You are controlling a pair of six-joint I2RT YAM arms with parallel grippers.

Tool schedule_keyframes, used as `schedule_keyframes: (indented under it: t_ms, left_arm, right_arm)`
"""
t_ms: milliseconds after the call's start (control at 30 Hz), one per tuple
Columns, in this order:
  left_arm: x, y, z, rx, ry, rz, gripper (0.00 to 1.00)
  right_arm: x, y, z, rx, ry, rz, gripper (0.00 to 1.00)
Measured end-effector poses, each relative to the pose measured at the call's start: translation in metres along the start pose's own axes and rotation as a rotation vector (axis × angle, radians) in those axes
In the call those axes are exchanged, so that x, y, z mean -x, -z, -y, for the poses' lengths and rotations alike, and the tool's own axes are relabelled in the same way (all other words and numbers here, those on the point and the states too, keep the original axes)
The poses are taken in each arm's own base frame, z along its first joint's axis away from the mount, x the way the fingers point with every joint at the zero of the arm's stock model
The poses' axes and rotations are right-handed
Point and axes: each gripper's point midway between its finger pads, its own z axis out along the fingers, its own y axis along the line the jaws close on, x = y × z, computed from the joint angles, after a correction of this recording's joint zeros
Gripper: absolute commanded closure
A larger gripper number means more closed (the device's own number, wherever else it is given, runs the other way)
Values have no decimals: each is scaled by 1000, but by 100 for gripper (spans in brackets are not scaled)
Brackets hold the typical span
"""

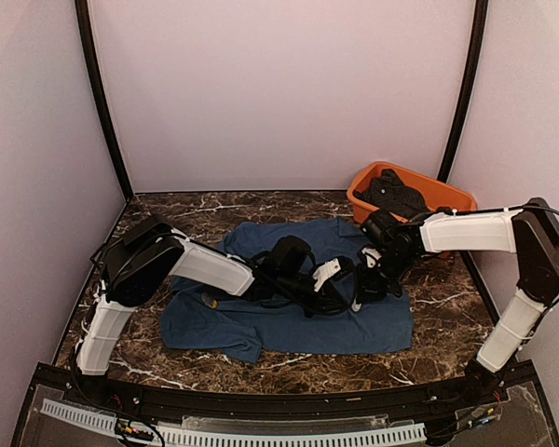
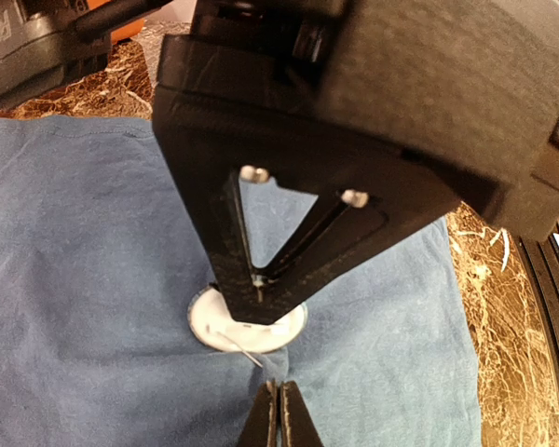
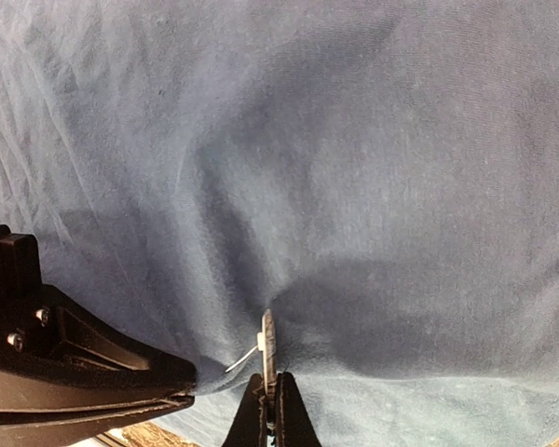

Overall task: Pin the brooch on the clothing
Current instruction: Pick up the clothing with brooches at the center of the board, then cross the brooch on the flattened clothing.

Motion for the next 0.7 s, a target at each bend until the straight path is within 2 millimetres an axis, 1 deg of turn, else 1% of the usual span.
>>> schedule_keyframes:
  t_ms: [400, 700]
  left_arm:
    - [0, 0, 0, 0, 0, 0, 99]
    - [0, 0, 0, 0, 0, 0, 99]
  right_arm:
    - [1, 9, -3, 13, 8, 26, 100]
    - [-1, 6, -2, 15, 25, 20, 100]
